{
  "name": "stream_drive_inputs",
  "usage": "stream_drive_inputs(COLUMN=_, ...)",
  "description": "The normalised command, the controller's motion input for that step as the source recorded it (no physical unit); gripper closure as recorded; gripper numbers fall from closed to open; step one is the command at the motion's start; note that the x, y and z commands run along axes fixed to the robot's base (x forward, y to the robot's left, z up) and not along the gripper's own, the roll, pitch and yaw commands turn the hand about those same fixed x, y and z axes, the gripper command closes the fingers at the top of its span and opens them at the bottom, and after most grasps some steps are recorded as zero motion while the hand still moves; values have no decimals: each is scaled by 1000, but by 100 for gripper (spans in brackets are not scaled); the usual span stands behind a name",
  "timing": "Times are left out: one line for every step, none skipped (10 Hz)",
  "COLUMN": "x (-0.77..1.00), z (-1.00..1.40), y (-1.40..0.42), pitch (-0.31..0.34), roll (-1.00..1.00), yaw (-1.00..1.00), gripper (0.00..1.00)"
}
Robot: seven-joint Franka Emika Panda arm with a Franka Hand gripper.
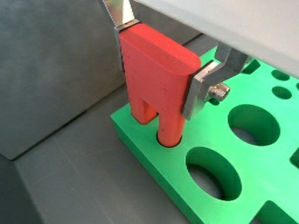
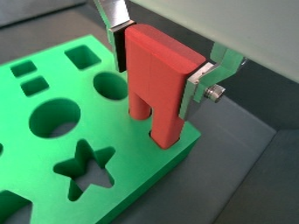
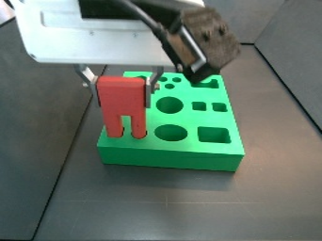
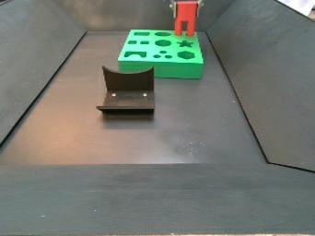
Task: Pick up the square-circle object. Move up. Rotate the square-circle object. Place the square-circle object on the fixture. Regrasp the square-circle object. Move to above the board. Insert the square-circle object.
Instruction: Insert the square-circle object.
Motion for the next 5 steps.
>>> stream_drive_inputs(x=0, z=-283, y=0, pitch=11, roll=130, yaw=0, gripper=100)
stream_drive_inputs(x=-3, z=-409, y=0, pitch=0, roll=56, yaw=0, gripper=100)
stream_drive_inputs(x=-23, z=-506, y=-34, pitch=-9, roll=7, yaw=-71, gripper=100)
stream_drive_inputs(x=-6, z=-586, y=-43, pitch=-7, roll=1, yaw=-74, gripper=100)
stream_drive_inputs(x=0, z=-660, y=-43, pitch=-3, roll=4, yaw=-51, gripper=100)
